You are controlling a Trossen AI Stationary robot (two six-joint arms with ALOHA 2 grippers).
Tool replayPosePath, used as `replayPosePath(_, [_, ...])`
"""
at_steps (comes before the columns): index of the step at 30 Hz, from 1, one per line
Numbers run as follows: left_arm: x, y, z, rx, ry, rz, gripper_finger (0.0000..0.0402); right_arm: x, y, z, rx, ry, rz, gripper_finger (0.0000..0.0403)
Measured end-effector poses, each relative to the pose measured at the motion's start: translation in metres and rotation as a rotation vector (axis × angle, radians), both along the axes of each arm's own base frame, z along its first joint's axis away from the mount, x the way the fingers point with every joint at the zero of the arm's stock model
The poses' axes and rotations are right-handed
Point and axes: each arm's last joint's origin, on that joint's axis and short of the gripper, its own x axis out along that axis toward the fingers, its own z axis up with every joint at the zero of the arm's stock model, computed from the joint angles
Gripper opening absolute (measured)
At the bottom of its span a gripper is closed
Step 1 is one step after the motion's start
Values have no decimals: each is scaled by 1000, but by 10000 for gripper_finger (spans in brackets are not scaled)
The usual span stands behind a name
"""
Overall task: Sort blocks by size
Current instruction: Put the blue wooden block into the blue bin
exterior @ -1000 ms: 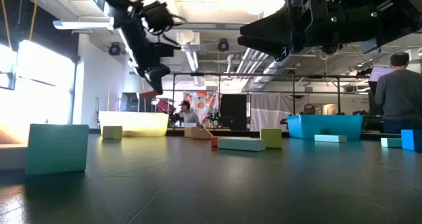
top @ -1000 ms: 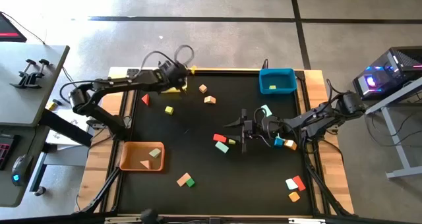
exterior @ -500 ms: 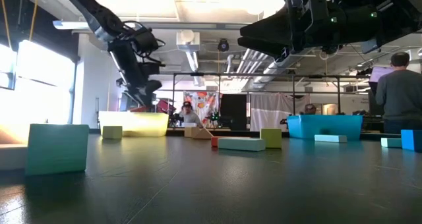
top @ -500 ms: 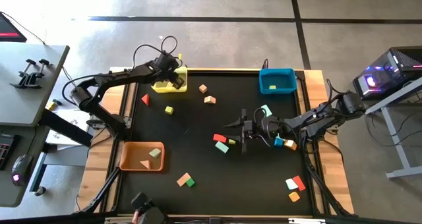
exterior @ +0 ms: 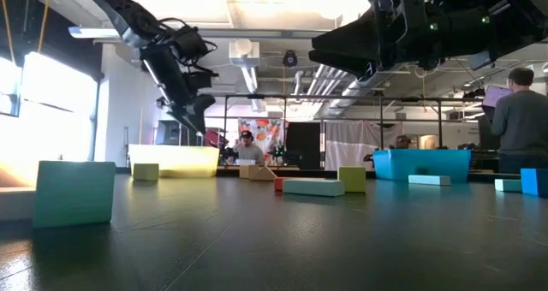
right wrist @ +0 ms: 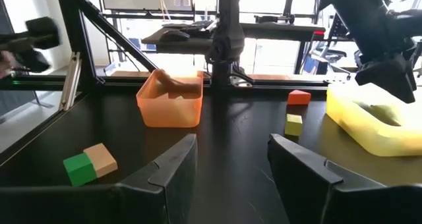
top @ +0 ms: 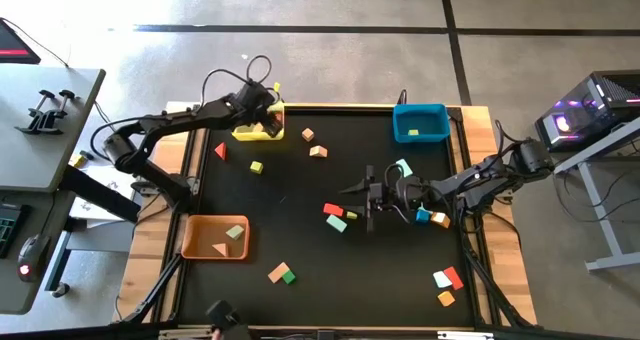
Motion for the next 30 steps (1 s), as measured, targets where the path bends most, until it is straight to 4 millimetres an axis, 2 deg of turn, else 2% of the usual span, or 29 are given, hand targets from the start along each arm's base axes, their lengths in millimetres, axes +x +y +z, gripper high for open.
replayPosePath(5, [29,-31,3,-13,-74,-125,179,0,0,-3,-5,26,-15,183])
replayPosePath(12, [75,-97,15,34,-247,-346,179,-5,-6,-15,-4,176,-175,183])
replayPosePath(16, [95,-135,20,67,-342,-476,179,-17,-7,-18,63,323,-205,183])
replayPosePath(20, [108,-167,18,96,-390,-590,179,-38,-9,-17,161,484,-261,183])
replayPosePath(24, [117,-189,10,125,-397,-610,179,-58,-6,-10,243,567,-295,183])
replayPosePath(30, [135,-203,-14,135,-428,-642,179,-80,0,6,337,560,-303,183])
